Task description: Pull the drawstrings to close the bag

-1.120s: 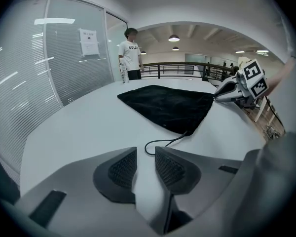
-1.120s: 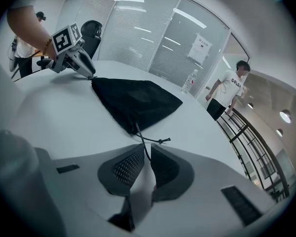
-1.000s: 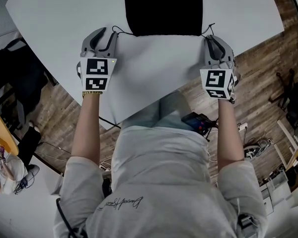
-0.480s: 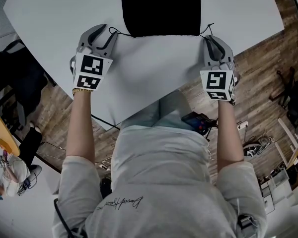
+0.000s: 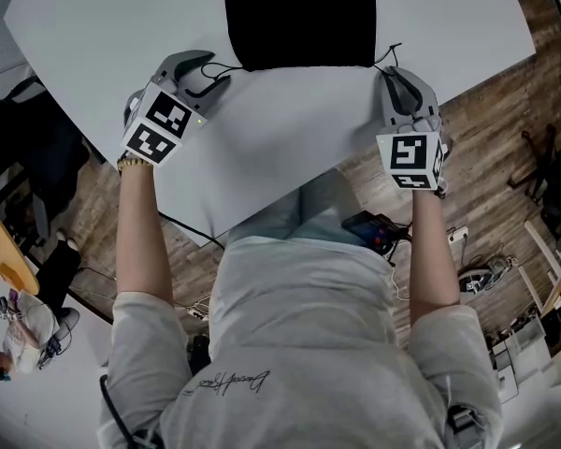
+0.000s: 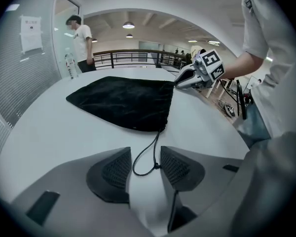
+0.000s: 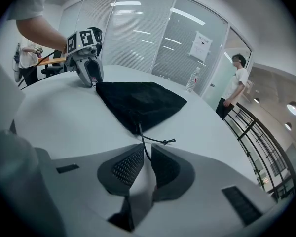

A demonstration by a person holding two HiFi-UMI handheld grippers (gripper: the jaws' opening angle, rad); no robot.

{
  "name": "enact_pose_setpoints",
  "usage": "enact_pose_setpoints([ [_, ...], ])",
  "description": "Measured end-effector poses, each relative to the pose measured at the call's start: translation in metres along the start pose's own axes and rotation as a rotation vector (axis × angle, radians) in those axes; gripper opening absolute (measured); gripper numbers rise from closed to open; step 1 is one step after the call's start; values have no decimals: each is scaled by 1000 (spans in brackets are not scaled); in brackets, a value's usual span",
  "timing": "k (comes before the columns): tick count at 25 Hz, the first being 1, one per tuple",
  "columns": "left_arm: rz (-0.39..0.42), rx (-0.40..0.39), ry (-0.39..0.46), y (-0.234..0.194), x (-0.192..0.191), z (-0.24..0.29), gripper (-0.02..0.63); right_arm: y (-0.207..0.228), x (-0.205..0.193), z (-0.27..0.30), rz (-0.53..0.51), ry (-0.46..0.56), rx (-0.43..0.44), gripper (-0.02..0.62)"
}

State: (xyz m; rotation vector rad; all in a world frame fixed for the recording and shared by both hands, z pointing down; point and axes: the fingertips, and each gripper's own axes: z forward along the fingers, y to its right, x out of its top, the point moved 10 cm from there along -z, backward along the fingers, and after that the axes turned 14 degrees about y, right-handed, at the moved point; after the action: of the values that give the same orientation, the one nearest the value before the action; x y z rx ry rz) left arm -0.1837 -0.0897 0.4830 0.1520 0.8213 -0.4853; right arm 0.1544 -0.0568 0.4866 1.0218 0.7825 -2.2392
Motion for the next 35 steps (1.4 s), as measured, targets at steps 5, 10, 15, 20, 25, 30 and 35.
enact_pose_setpoints([
  [5,-25,-4,2,-5,-1,-2,196,1,-1,0,9,4,6,65],
  [10,-116,46,51,-17,-3,-13,196,1,2,0,5,11,11,64],
  [15,-126,72,-28,-18,-10,-11,176,1,1,0,7,10,12,63],
  [20,-87,78,-79,-7,-5,-7,108,0,3,2,3,11,7,63],
  [25,-110,92,-55,2,-6,-5,29,1,3,1,3,11,3,63],
  [30,-103,121,-44,5,-7,-6,12,2,0,-2,6,4,-2,63],
  [35,-124,149,11,10,-3,-13,12,4,0,-5,7,6,-4,63],
])
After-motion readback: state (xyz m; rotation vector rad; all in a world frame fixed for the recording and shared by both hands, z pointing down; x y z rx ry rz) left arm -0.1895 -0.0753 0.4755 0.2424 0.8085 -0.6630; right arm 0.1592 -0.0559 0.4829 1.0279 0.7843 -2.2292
